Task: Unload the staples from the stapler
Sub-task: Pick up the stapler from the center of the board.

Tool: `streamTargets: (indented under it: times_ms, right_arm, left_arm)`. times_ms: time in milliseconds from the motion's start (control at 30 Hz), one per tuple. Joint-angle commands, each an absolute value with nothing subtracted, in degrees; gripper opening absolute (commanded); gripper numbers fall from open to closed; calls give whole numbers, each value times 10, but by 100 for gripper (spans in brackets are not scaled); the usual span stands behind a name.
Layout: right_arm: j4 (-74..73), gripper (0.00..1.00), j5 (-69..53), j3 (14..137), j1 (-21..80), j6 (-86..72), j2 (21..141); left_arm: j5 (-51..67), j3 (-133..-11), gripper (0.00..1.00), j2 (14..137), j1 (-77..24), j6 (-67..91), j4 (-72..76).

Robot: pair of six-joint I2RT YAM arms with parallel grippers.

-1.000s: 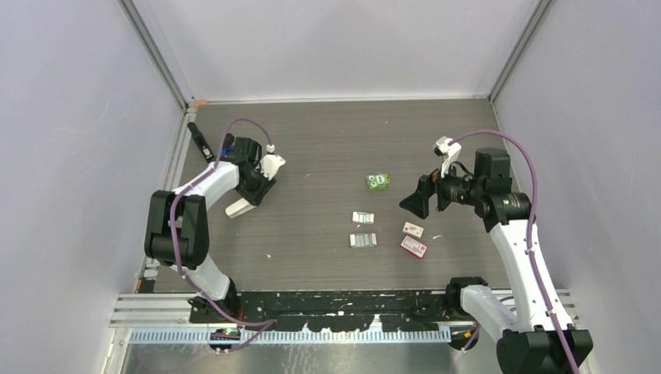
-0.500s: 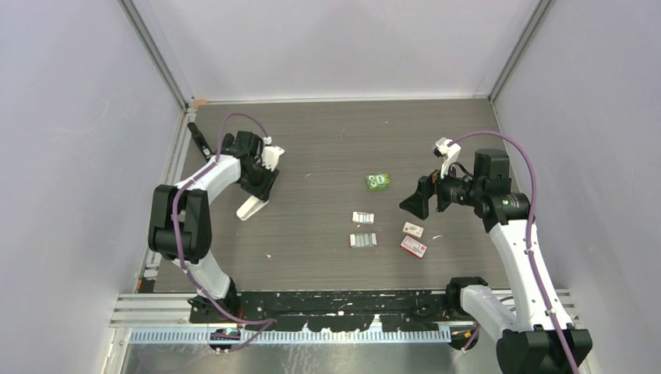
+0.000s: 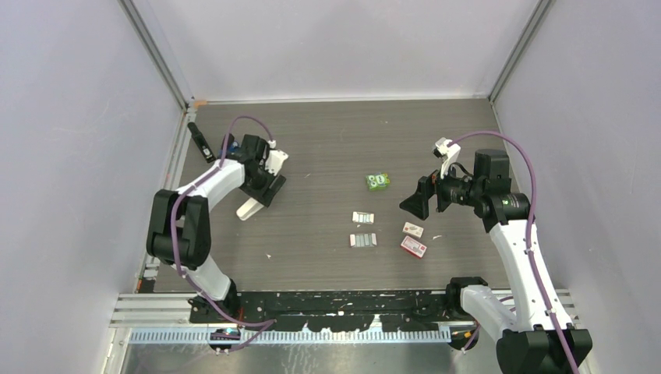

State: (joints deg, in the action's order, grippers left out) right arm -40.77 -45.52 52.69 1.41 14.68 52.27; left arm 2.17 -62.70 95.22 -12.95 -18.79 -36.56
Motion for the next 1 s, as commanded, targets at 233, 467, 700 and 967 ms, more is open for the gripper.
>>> streamTargets:
  times_ms: [233,467,700,967]
  right_arm:
    - [-397,100,-466,531,17,154,518]
    - [-398,100,-467,531,17,156,518]
    - [-397,100,-474,529,17,155,521]
    - [-379,100,-539,520,28,132,535]
  left_arm:
    - [15,-634,50,938,-107,-221,-377]
    - [8,-642,2,943,-107,-221,-386]
    - [51,-642,0,869,-133,-186,-399]
    - [138,-550,0,718,-203,-44,-267]
